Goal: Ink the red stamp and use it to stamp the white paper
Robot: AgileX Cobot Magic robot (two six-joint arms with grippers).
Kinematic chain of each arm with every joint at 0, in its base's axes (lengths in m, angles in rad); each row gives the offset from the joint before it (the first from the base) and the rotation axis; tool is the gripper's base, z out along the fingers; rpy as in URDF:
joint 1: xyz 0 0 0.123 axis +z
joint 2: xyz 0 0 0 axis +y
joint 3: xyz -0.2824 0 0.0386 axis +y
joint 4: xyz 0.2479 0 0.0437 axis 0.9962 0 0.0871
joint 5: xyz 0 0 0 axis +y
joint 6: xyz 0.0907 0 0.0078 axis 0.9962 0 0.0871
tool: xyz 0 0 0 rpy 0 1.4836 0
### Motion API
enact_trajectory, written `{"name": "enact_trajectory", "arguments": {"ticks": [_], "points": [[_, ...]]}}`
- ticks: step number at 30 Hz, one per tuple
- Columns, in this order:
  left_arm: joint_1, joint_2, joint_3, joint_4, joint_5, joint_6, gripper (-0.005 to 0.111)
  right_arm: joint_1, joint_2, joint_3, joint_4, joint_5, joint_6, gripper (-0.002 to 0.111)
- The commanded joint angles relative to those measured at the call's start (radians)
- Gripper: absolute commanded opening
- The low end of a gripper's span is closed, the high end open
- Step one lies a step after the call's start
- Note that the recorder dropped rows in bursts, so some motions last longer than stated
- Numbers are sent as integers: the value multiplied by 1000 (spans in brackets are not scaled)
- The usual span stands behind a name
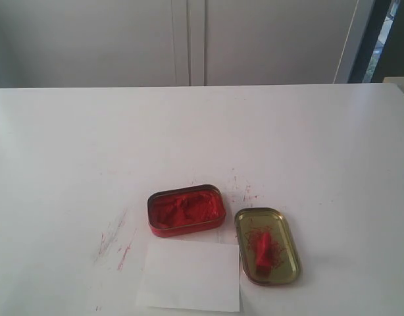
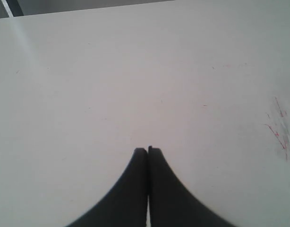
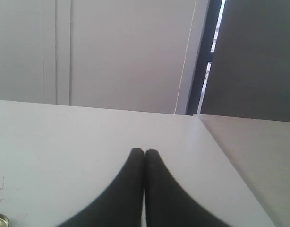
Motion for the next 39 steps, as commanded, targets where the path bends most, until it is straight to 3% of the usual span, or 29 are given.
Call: {"name": "enact_trajectory", "arguments": {"ticks": [1, 9, 25, 32, 35, 39], "points": [[4, -5, 5, -4, 2, 0, 0, -9, -6, 5, -3, -42, -13, 0], [4, -5, 5, -4, 2, 0, 0, -9, -6, 5, -3, -298, -13, 0], [4, -5, 5, -4, 2, 0, 0, -9, -6, 5, -3, -400, 2, 0], [4, -5, 5, -4, 2, 0, 0, -9, -6, -59, -3, -280, -5, 0], [4, -5, 5, -4, 2, 0, 0, -9, -5, -158, -3, -140, -5, 0], [4, -5, 5, -4, 2, 0, 0, -9, 91, -258, -6, -116, -45, 0]]}}
